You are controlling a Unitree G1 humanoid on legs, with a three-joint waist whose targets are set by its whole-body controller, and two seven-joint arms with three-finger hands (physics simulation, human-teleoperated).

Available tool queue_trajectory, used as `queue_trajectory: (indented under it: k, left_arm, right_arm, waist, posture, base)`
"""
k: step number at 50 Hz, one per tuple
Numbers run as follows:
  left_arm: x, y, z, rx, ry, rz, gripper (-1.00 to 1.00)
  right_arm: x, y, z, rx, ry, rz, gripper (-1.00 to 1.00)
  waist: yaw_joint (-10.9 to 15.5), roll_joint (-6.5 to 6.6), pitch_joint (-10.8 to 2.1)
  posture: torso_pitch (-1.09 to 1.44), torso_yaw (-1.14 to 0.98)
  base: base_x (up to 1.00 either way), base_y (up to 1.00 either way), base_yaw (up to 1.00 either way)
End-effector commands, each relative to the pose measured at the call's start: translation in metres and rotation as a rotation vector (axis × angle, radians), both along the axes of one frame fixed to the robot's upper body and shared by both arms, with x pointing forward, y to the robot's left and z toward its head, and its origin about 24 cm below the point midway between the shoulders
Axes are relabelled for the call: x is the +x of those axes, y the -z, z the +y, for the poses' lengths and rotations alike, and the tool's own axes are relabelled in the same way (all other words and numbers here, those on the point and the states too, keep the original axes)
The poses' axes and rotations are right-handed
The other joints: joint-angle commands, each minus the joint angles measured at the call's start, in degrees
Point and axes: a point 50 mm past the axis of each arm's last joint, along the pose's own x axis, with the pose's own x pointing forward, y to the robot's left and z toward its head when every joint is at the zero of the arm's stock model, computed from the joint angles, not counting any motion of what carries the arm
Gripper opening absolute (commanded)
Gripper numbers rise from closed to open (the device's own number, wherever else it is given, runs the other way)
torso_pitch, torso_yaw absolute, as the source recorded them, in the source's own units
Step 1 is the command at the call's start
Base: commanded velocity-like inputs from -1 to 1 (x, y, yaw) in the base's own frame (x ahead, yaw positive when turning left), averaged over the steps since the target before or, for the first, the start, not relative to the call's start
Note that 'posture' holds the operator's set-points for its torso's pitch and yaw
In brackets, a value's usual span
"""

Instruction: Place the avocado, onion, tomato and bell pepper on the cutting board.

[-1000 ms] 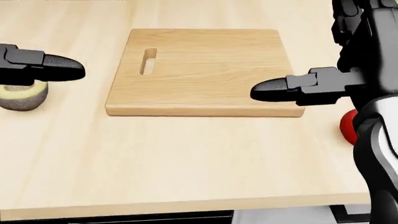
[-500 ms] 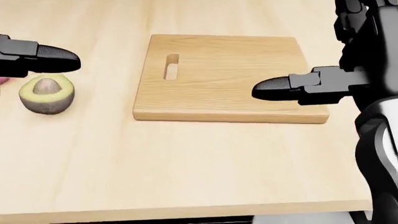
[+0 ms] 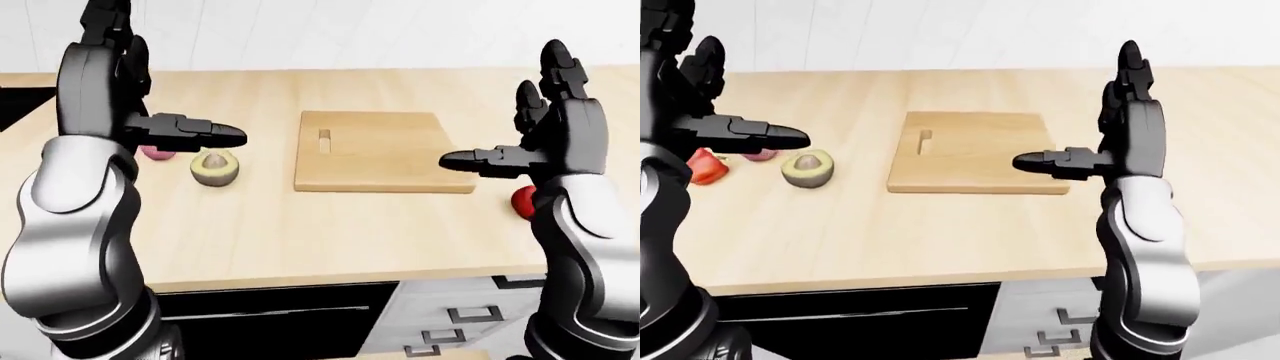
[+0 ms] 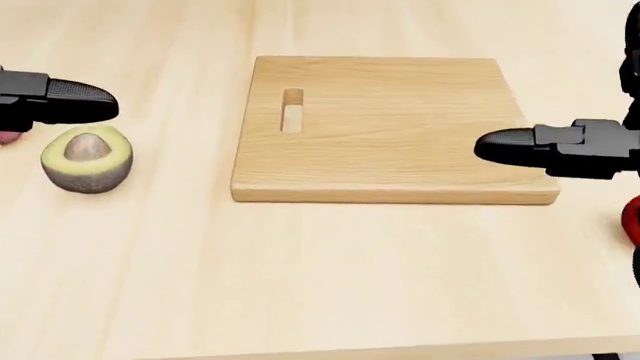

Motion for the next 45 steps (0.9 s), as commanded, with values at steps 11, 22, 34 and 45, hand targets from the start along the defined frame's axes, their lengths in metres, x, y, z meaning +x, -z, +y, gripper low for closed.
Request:
queue_trajectory:
  k: [11,22,34,45]
  left_arm:
    - [-0.006,-0.017,0.001,0.025,-0.005,-0.089,1.0]
    - [-0.01,-0.017,0.004,0.024,-0.016,-0.091,1.0]
    - [-0.012,-0.016,0.005,0.024,-0.021,-0.091,1.0]
    - [-0.012,-0.016,0.006,0.022,-0.022,-0.089,1.0]
  right_arm:
    - [-0.02,-0.005,-0.036,-0.118,0.166,0.019,1.0]
    - [-0.014,0.009,-0.054,-0.263,0.27,0.132,1.0]
    - [-0.016,0.032,-0.066,-0.26,0.331,0.207,1.0]
    - [-0.012,0.044,-0.067,-0.248,0.342,0.257,1.0]
  waist:
    - [0.11,-0.28,-1.25]
    - [0.03,-0.43,-1.05]
    - [0.18,-0.29,-1.33]
    - [0.06,-0.27,-1.57]
  posture:
    - [0.0,0.0]
    - [0.0,0.0]
    - [0.0,0.0]
    - [0.0,0.0]
  base:
    - [0.0,0.0,0.0]
    - [0.0,0.0,0.0]
    - [0.0,0.0,0.0]
    - [0.0,0.0,0.0]
